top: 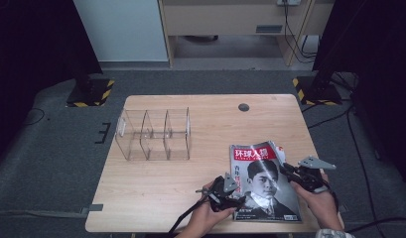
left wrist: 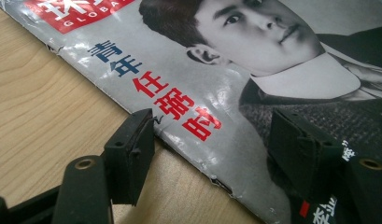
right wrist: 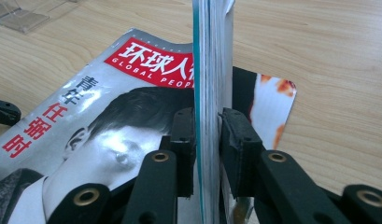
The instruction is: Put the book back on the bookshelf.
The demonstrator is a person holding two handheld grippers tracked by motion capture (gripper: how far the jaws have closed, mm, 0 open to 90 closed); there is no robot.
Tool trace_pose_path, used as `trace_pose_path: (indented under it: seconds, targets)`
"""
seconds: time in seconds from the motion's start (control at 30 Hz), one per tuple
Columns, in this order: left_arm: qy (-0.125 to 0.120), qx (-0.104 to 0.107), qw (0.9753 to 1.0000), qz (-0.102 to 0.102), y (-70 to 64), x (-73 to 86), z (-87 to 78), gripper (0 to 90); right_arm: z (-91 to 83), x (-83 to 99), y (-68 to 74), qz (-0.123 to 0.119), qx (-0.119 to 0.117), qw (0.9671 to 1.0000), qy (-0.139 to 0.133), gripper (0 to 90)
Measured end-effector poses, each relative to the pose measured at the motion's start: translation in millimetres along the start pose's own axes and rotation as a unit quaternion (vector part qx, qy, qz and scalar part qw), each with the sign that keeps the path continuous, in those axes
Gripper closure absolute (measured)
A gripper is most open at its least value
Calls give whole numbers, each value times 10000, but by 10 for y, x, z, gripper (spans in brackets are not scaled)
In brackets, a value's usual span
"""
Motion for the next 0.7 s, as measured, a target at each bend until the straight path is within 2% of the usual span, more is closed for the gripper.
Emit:
trace_pose_path:
  seconds: [0.1,0.17,0.37,0.5,0.63,0.7]
  targets:
    - [-6,4,10000,6,-1,0,0,315,-4,6,0,-24,-39,10000,-6,760]
    - [-7,10,10000,5,-1,0,0,317,24,2,6,17,-61,10000,-14,699]
    - [-7,18,10000,6,0,-1,1,318,135,-16,56,-120,-38,9999,100,577]
    - [-8,14,10000,10,0,-1,1,318,201,-2,14,-67,-106,9998,164,597]
    - [-8,16,10000,7,-1,-1,1,318,239,14,-38,178,-234,9994,182,614]
    - [-7,15,10000,8,0,-1,1,318,224,12,-24,125,-256,9994,182,628]
Point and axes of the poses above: each handheld gripper's, and its own axes: z roughly forward along the jaws, x roughly out of its underside, y roughly to its left, the point moved 2 cm from there along z, roughly forward along the jaws, and after that the axes turned 11 degrees about y, right-handed, at the moved point
